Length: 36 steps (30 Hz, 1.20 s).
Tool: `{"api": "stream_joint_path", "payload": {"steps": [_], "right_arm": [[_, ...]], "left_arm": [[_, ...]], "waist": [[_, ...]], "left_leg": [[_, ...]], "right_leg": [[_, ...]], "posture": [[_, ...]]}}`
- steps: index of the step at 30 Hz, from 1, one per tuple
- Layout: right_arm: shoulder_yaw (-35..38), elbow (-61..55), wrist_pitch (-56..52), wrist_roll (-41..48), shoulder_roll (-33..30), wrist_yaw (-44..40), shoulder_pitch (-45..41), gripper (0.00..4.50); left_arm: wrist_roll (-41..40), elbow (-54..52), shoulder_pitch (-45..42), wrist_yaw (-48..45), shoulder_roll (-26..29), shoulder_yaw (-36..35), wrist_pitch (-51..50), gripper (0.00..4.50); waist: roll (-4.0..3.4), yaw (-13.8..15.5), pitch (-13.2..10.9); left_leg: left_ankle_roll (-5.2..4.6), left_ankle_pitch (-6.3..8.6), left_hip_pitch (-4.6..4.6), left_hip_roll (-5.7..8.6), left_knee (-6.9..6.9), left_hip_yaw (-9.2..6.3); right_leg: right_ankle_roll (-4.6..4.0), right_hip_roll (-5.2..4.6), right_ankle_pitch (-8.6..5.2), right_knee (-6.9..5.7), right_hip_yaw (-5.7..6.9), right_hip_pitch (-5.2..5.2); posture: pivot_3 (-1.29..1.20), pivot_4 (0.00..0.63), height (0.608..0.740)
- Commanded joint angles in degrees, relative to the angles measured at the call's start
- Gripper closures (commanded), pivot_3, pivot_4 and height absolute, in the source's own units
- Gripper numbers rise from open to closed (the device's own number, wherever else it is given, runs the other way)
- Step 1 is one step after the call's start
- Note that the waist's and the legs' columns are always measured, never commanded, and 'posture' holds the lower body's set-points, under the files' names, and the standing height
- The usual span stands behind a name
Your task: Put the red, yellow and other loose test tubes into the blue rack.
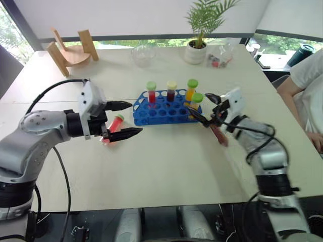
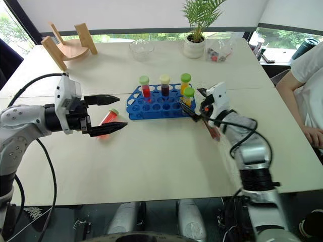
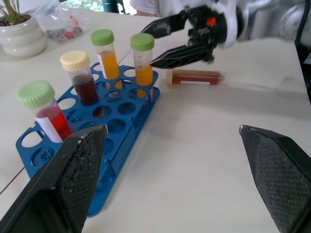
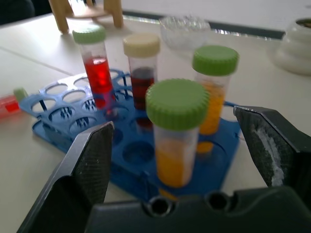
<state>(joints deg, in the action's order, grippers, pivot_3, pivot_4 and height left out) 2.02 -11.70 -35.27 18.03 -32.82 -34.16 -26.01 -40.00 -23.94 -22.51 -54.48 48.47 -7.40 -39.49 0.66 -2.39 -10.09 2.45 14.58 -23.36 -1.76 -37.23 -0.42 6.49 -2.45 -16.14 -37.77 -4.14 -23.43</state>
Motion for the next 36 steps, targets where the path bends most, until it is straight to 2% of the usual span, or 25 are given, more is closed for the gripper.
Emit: {"api": "stream_joint_path", "payload": {"steps": [1, 3, 5, 9, 12, 22, 25, 29, 30, 31, 34, 36], "right_arm": [[1.14, -6.91, -22.99, 8.07, -10.02, -5.08, -7.18, 0.03], [-1.68, -5.89, -34.74, 10.72, -15.16, -7.24, -12.33, 0.03], [-4.94, -3.84, -41.71, 11.39, -17.44, -7.69, -16.51, 0.03], [-12.77, 4.31, -50.92, 9.2, -16.89, -5.44, -23.9, 0.03], [-16.78, 9.39, -52.37, 8.05, -15.29, -4.64, -26.89, 0.03], [-25.62, 21.54, -45.37, 1.96, -10.71, -4.86, -29.54, 0.03], [-27.41, 21.56, -44.03, 1.06, -11.28, -6.25, -29.13, 0.88], [-28.05, 22.2, -42.98, -0.06, -11.19, -7.51, -29.11, 3.04], [-28.03, 22.16, -42.89, -0.28, -11.11, -7.7, -29.17, 3.47], [-27.89, 22.06, -43.09, -0.33, -11.0, -7.93, -29.23, 3.66], [-26.48, 19.3, -44.68, 0.42, -11.8, -8.54, -28.98, 3.66], [-21.15, 11.73, -45.25, 3.8, -13.81, -10.35, -27.28, 3.66]], "left_arm": [[0.59, -0.85, 0.1, -1.05, -0.19, 0.73, 1.78, 0.0], [1.11, -0.37, 0.03, -1.5, -0.64, 1.4, 2.42, 0.0], [1.68, -0.02, -0.01, -1.85, -1.03, 2.09, 3.21, 0.0], [2.35, 0.41, -0.26, -2.15, -2.01, 2.62, 4.36, 0.0], [2.75, 0.5, -0.38, -2.0, -2.44, 2.78, 4.83, 0.0], [3.15, -0.86, 0.21, -0.07, -3.33, 2.43, 4.86, 0.0], [3.03, -1.22, 0.44, 0.46, -3.4, 2.17, 4.78, 0.0], [3.11, -1.25, 0.43, 0.87, -3.51, 2.22, 4.86, 0.0], [3.12, -1.24, 0.39, 0.96, -3.55, 2.28, 4.89, 0.0], [3.12, -1.21, 0.35, 1.03, -3.58, 2.33, 4.91, 0.0], [3.04, -1.19, 0.22, 1.17, -3.53, 2.27, 4.89, 0.0], [2.76, -1.3, 0.15, 1.24, -3.14, 1.76, 4.55, 0.0]], "waist": [[-0.01, -0.2, -0.01], [-0.01, -0.22, -0.01], [0.03, -0.21, 0.0], [0.05, -0.13, 0.0], [0.05, -0.12, -0.01], [0.05, -0.1, -0.02], [0.05, -0.12, -0.01], [0.05, -0.19, -0.01], [0.05, -0.19, -0.01], [0.05, -0.19, -0.01], [0.05, -0.17, -0.01], [0.04, -0.12, -0.03]], "left_leg": [[0.0, 0.0, 0.01, -0.01, 0.01, 0.0], [-0.01, 0.0, 0.04, -0.03, 0.04, 0.01], [-0.02, 0.01, 0.05, -0.05, 0.06, -0.01], [-0.08, 0.05, 0.01, -0.06, 0.09, -0.01], [-0.1, 0.06, -0.07, -0.04, 0.09, 0.03], [-0.2, 0.12, -0.15, -0.04, 0.11, 0.04], [-0.2, 0.12, -0.14, -0.04, 0.09, 0.05], [-0.2, 0.12, -0.14, -0.05, 0.09, 0.04], [-0.2, 0.12, -0.13, -0.05, 0.1, 0.04], [-0.2, 0.12, -0.13, -0.06, 0.1, 0.03], [-0.2, 0.12, -0.13, -0.06, 0.1, 0.03], [-0.2, 0.12, -0.14, -0.05, 0.1, 0.03]], "right_leg": [[0.0, 0.02, 0.0, 0.0, -0.01, -0.01], [-0.02, 0.04, -0.01, 0.0, -0.02, 0.0], [-0.15, 0.06, -0.08, 0.01, -0.01, -0.02], [-0.2, 0.07, -0.1, 0.1, 0.0, -0.03], [-0.13, 0.03, -0.07, 0.23, 0.01, -0.04], [-0.08, 0.01, -0.05, 0.42, 0.02, -0.04], [-0.07, 0.01, -0.04, 0.42, 0.03, -0.03], [-0.07, 0.03, -0.04, 0.42, 0.03, -0.03], [-0.07, 0.04, -0.04, 0.42, 0.03, -0.03], [-0.07, 0.05, -0.04, 0.42, 0.03, -0.03], [-0.07, 0.04, -0.04, 0.42, 0.03, -0.03], [-0.07, 0.04, -0.04, 0.42, 0.03, -0.04]], "posture": [[0.0, 0.15, 0.74], [0.0, 0.15, 0.74], [0.0, 0.15, 0.74], [0.0, 0.15, 0.74], [0.0, 0.15, 0.74], [0.0, 0.15, 0.74], [0.0, 0.15, 0.74], [0.0, 0.15, 0.74], [0.0, 0.15, 0.74], [0.0, 0.15, 0.74], [0.0, 0.15, 0.74], [0.0, 0.15, 0.74]]}}
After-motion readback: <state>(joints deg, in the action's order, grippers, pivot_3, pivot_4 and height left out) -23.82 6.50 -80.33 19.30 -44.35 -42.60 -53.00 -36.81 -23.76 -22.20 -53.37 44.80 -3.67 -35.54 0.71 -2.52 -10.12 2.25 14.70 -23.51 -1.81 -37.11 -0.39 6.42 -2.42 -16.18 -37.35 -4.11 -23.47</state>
